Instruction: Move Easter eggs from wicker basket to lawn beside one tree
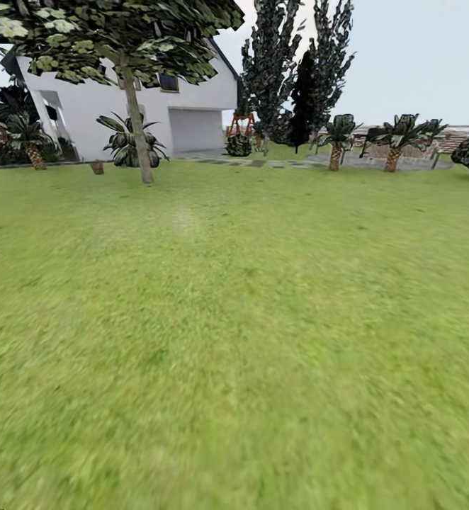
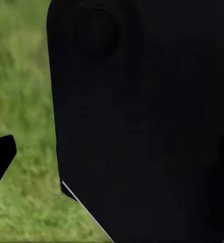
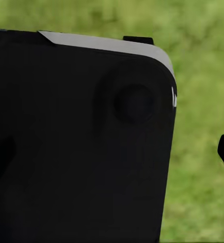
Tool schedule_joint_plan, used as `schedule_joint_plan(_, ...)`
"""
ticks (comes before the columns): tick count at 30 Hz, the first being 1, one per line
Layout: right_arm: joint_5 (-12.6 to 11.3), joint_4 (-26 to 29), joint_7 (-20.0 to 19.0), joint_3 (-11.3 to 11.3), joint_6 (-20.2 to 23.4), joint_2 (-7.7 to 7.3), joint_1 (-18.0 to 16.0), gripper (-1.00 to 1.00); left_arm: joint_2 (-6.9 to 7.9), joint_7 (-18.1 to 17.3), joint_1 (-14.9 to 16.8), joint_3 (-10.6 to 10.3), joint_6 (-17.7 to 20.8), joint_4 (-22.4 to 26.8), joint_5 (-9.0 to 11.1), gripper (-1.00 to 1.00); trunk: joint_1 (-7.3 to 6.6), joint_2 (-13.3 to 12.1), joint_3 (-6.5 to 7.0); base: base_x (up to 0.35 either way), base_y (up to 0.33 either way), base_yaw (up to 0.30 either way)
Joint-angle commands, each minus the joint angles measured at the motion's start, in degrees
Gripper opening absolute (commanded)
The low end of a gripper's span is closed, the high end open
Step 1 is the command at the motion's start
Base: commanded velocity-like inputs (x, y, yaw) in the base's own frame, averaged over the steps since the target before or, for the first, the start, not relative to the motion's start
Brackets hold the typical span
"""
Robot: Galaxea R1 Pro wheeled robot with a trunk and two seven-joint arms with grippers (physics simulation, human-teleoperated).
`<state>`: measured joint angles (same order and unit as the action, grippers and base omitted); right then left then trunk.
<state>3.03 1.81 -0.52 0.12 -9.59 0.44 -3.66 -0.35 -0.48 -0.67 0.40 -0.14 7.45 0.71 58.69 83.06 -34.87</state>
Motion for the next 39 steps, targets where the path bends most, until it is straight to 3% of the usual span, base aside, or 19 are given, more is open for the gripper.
schedule_joint_plan(1, 0.3, 0.0, 0.0, 0.0, -0.2, 0.0, 0.0, 1.0, 0.0, 0.0, 0.0, 0.0, 0.0, 0.1, 0.1, 1.0, 0.04, 0.0, -0.04, 0.34, 0.0, 0.292)
schedule_joint_plan(39, 0.3, 0.0, -0.1, 0.0, -0.2, -0.09, 0.0, 1.0, 0.0, 0.0, -0.1, 0.0, 0.0, 0.1, 0.1, 1.0, 0.04, 0.0, -0.04, 0.34, 0.0, 0.292)
